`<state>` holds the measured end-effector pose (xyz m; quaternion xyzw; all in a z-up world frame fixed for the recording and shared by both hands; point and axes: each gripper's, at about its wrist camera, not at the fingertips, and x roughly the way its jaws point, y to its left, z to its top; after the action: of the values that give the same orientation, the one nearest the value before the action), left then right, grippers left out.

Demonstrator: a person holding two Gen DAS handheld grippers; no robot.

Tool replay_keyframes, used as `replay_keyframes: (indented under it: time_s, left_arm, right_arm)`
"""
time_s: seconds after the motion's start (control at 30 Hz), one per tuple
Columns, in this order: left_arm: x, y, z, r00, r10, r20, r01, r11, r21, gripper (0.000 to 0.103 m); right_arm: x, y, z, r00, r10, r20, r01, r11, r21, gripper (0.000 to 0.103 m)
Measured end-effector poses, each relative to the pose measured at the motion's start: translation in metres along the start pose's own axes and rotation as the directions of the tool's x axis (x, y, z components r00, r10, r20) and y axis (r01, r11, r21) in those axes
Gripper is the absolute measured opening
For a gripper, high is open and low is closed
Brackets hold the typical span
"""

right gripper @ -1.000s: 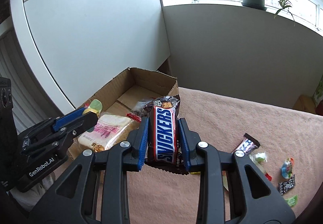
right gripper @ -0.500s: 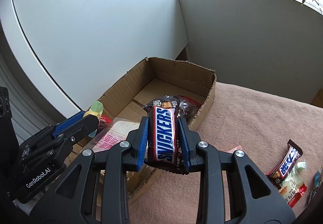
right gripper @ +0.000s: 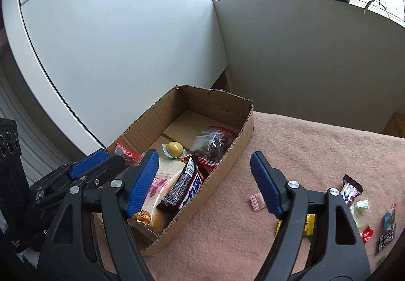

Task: Organize snacks
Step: 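Carry the Snickers bar into the box with the right tool while the left tool carries the candy ball, then return both tools to the remaining snacks on the table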

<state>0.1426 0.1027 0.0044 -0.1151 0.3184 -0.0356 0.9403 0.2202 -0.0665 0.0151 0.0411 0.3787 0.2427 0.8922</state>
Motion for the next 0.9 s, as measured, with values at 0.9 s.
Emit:
replay_keyframes:
  time_s: [0.9]
  left_arm:
    - [0.003, -0.123, -0.030, 0.981, -0.181, -0.064, 0.189, 0.969, 0.158, 0.042]
  right_arm:
    - [-0.109, -0.163, -0.053, 0.970, -0.244, 0.001, 0.240, 0.956, 0.168, 0.077]
